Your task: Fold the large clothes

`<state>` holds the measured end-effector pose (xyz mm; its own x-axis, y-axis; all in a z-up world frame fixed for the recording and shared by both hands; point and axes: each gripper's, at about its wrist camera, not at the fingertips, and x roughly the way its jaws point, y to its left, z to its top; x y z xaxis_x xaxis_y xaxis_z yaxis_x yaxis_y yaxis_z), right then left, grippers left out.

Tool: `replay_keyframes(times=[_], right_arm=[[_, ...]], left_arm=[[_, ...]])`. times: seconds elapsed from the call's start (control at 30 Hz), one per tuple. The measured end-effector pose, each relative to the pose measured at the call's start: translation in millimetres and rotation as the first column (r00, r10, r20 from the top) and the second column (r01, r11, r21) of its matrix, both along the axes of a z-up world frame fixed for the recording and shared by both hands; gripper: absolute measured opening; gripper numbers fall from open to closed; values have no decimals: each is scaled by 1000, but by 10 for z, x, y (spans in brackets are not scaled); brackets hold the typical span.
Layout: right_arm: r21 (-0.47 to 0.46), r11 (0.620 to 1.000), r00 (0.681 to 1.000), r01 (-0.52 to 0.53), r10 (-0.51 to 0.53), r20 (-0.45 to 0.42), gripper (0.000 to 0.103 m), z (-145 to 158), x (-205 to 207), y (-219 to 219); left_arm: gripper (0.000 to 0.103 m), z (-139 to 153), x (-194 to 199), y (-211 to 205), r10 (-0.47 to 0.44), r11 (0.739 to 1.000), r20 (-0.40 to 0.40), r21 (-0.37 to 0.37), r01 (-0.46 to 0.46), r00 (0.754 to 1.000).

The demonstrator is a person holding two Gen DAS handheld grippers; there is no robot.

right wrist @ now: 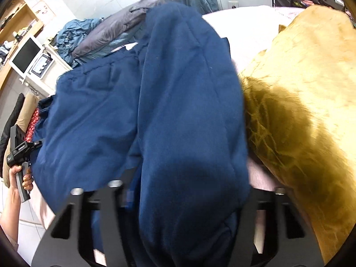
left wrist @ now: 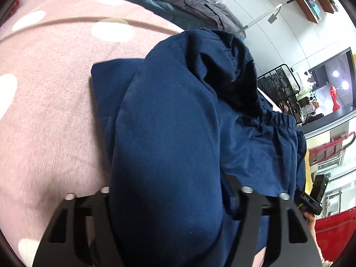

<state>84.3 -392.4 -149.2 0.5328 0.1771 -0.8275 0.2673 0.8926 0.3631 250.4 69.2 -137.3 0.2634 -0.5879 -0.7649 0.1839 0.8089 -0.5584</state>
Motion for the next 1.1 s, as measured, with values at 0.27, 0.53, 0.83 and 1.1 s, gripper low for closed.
replay_keyframes(times=[0.27,0.53,0.83,1.1], right_arm=[[214,976,997,29,-44,64,27,299,-504,-35],[257,964,998,-64,55,42,28,527,-1330,284],[316,948,998,33,-15,-59,61,117,-1571,125],[457,888,996,47,-6,-91,72,-220,-1095,79]], left_arm=[[35,626,-489,69,-9,998,74,-55,13,997],[37,734,-1242,359,-45,999,9,-4,45,999],[76,220,-1126,440,43,998,-48,43,-41,998],[93,-122,-877,455,44,999,-98,16,-43,994]])
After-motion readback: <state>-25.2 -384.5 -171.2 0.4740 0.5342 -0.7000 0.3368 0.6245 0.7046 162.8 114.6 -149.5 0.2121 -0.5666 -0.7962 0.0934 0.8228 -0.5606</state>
